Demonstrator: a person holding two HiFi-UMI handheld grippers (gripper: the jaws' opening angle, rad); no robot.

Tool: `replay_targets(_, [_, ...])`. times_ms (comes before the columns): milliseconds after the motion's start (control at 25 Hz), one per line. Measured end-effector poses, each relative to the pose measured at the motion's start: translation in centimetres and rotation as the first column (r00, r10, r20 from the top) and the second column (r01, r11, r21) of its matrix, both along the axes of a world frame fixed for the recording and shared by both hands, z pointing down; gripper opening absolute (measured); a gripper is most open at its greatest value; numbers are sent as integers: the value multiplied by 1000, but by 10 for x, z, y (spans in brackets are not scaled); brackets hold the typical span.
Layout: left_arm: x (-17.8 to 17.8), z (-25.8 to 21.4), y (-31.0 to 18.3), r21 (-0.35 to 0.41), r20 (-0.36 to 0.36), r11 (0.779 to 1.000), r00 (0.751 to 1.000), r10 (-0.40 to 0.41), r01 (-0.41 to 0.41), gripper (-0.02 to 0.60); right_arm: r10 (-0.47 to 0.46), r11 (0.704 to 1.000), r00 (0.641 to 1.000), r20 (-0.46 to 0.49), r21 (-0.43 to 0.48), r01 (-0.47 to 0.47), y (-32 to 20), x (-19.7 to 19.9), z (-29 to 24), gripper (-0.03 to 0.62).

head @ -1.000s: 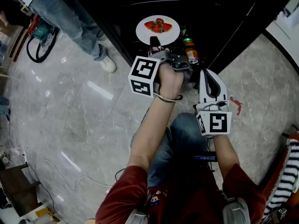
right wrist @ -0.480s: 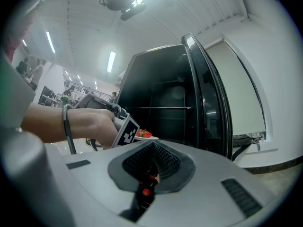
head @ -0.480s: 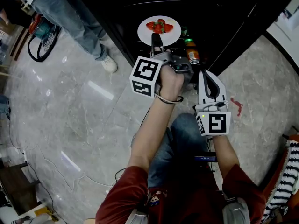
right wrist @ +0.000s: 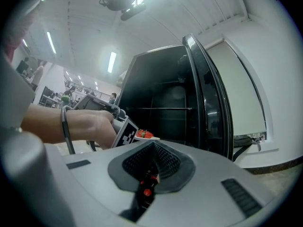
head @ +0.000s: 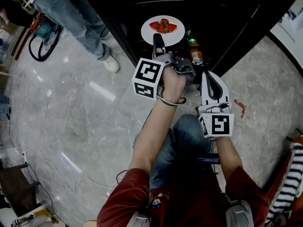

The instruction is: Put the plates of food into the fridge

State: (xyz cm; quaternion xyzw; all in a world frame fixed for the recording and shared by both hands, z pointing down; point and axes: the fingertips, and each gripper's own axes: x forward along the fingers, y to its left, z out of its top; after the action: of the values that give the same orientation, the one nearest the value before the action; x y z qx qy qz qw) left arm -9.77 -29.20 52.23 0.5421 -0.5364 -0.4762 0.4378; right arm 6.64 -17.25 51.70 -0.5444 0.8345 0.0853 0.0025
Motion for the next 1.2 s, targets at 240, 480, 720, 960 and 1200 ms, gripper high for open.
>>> replay_targets(240, [-2,3,14,5,1,1000,1000,-12,12,163,-7,1000,1000,10,11,7,-1,1,-2,3])
replay_targets(480, [2,5,32,2,-10,1000,1000,-8,8,164,-16,1000,1000,18,13,16,1,0,-4,5])
replay_targets(720, [7,8,49,-2,-28,1000,1000,-2,2,163,-15,1000,1000,24,13,15,4,3,-5,3])
replay_targets(960, [10,15,63,-21,-58,1000,998,1,-2,163,-12,1000,1000,28,16,11,4,7,-5,3])
replay_targets(1200, [6,11,76,15,-27,1000,1000,-14,15,161,-15,1000,1000,26,13,14,4,6,-4,4])
